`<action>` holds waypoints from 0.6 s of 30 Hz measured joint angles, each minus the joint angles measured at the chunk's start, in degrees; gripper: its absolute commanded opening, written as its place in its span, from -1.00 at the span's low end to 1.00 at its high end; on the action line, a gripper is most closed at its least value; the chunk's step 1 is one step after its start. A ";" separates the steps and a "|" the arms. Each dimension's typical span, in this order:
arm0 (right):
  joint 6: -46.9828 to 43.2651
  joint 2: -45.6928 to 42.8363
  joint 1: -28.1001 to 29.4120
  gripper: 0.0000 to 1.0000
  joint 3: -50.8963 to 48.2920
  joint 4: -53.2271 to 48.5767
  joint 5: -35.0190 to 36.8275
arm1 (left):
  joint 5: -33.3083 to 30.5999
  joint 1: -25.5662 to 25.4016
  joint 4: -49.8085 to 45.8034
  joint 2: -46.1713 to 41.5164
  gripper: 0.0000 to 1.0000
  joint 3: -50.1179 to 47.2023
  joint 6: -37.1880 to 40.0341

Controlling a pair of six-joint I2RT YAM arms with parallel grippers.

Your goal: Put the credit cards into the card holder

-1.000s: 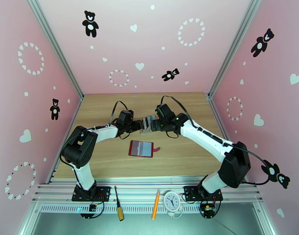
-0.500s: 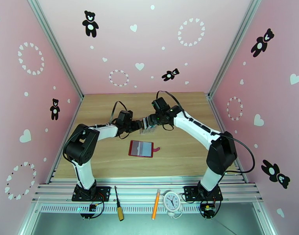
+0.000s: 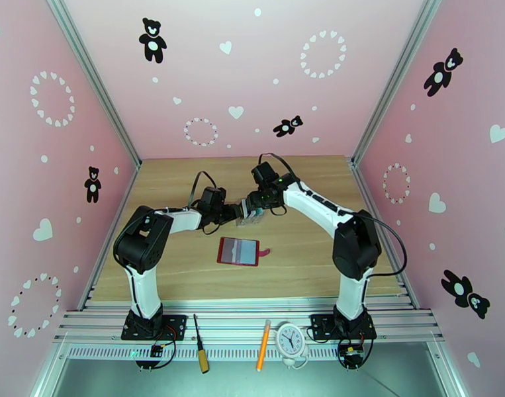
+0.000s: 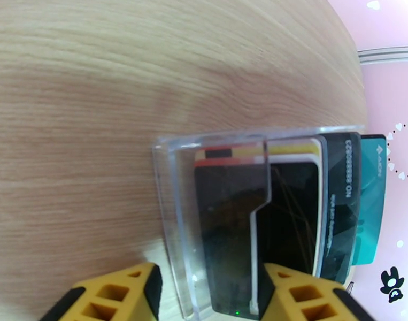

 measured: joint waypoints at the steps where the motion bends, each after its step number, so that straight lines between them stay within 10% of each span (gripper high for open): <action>1: -0.20 0.42 0.00 0.26 0.24 -0.17 0.09 | 0.11 0.02 -0.24 0.00 -0.09 0.22 0.02; 18: -2.01 5.62 -0.17 0.10 4.74 -2.97 3.37 | 0.46 0.20 -0.85 0.00 -0.13 0.83 0.15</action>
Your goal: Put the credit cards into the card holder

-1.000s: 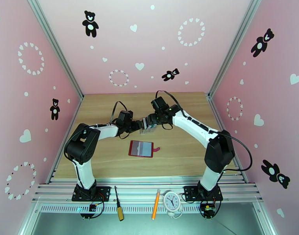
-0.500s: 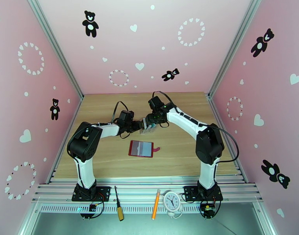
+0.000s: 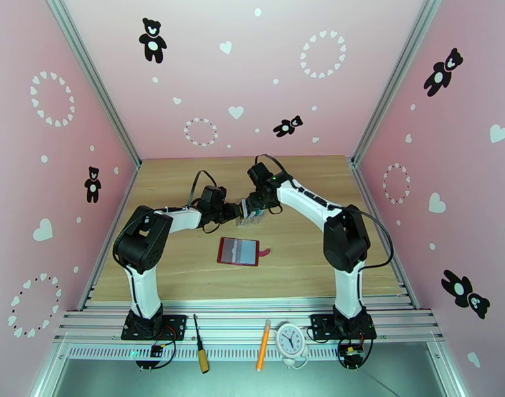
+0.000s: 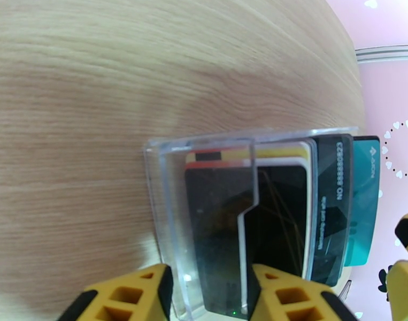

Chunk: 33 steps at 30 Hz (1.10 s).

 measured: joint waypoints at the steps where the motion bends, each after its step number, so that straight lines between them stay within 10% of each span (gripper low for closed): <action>1: -0.07 0.37 -0.04 0.10 0.11 -0.02 0.02 | 0.00 0.00 0.00 0.00 -0.13 0.00 0.00; 33: -1.49 5.46 -0.90 0.08 2.99 -1.88 0.98 | 0.04 0.00 -0.13 0.11 -0.13 0.13 0.00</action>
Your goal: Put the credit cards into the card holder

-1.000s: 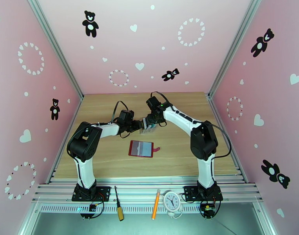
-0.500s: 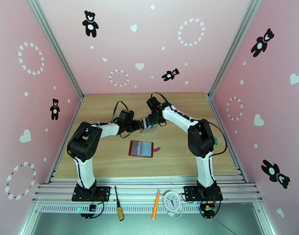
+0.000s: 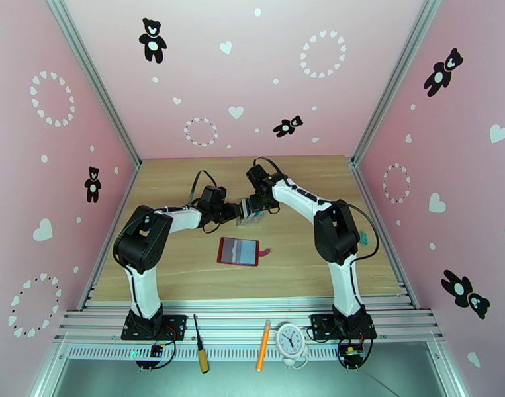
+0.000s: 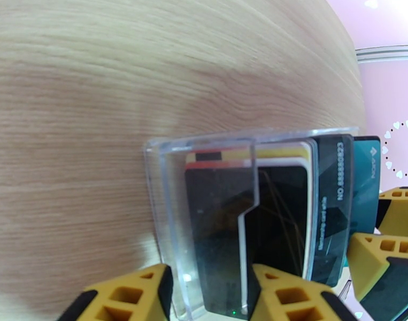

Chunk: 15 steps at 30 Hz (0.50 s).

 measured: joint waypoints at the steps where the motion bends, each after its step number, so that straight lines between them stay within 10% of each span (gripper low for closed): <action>1: 0.00 0.00 0.00 0.08 0.13 -0.15 0.13 | 0.02 0.00 -0.02 0.00 -0.13 0.00 0.00; 15: -0.66 0.22 0.00 0.01 1.44 -1.42 2.08 | 0.02 0.00 -0.44 0.00 -0.14 0.20 0.00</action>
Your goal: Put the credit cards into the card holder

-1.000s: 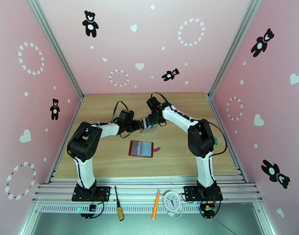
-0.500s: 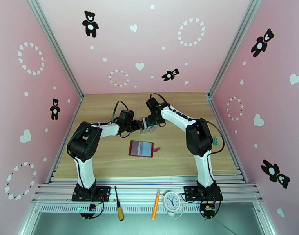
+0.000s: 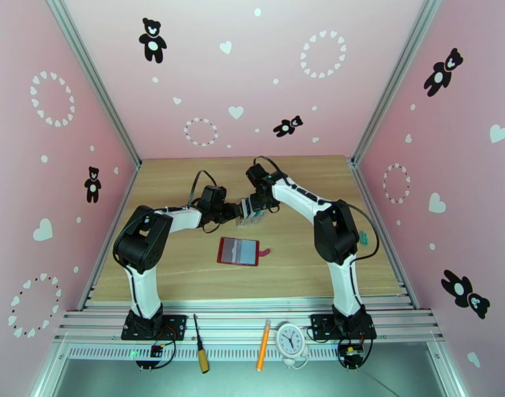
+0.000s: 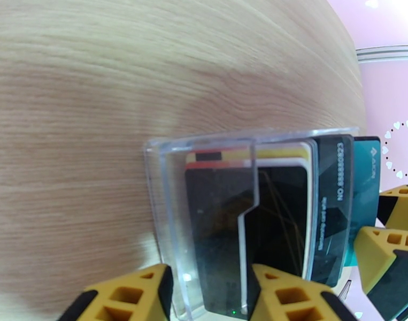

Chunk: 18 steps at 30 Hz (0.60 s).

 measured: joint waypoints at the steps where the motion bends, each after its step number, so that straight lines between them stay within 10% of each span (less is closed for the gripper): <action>1: -0.15 0.00 0.00 0.00 0.07 -0.04 0.02 | 0.00 0.00 -0.02 0.00 -0.13 0.02 0.00; 18: -0.87 0.02 -0.04 -0.21 1.38 -0.92 -0.04 | 0.02 0.00 -0.63 0.00 -0.14 0.33 0.00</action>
